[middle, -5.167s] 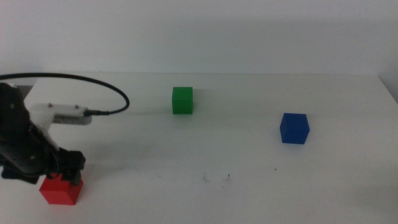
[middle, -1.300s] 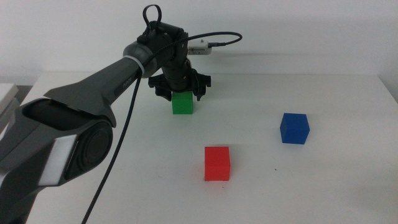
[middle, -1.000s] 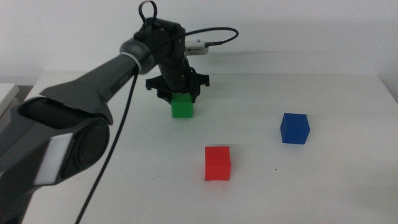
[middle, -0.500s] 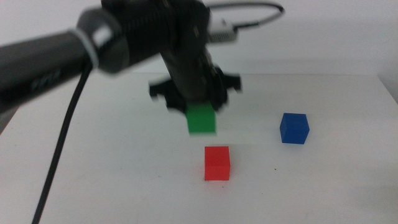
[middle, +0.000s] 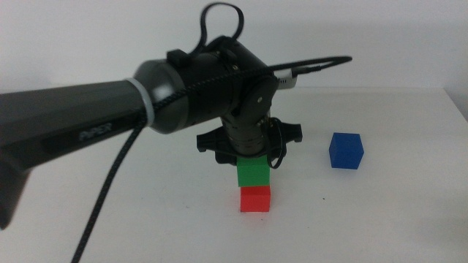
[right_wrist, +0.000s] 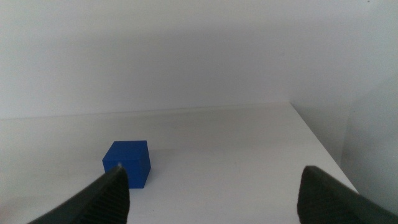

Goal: Stack red cubes first, then green, then blue cubes in a specific spot.

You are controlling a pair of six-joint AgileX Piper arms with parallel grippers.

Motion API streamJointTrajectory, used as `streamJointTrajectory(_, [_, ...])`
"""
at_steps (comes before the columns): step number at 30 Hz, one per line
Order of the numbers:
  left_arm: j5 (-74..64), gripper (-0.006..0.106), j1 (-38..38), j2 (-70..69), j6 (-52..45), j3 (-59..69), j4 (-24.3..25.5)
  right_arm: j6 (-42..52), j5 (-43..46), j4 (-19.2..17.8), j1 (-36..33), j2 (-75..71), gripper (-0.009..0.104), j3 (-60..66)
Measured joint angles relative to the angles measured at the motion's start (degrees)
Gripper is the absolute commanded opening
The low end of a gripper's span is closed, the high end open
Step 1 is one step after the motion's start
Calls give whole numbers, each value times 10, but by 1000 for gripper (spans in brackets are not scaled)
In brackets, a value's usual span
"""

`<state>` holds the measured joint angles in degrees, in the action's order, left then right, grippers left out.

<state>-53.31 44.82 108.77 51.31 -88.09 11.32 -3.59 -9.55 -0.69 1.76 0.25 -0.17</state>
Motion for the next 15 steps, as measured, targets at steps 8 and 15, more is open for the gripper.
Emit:
streamJointTrajectory(8, [2,19,0,16,5,1,1,0,0,0,0,0,93,0])
streamJointTrajectory(15, [21,19,0,35,6,1,1,0,0,0,0,0,93,0])
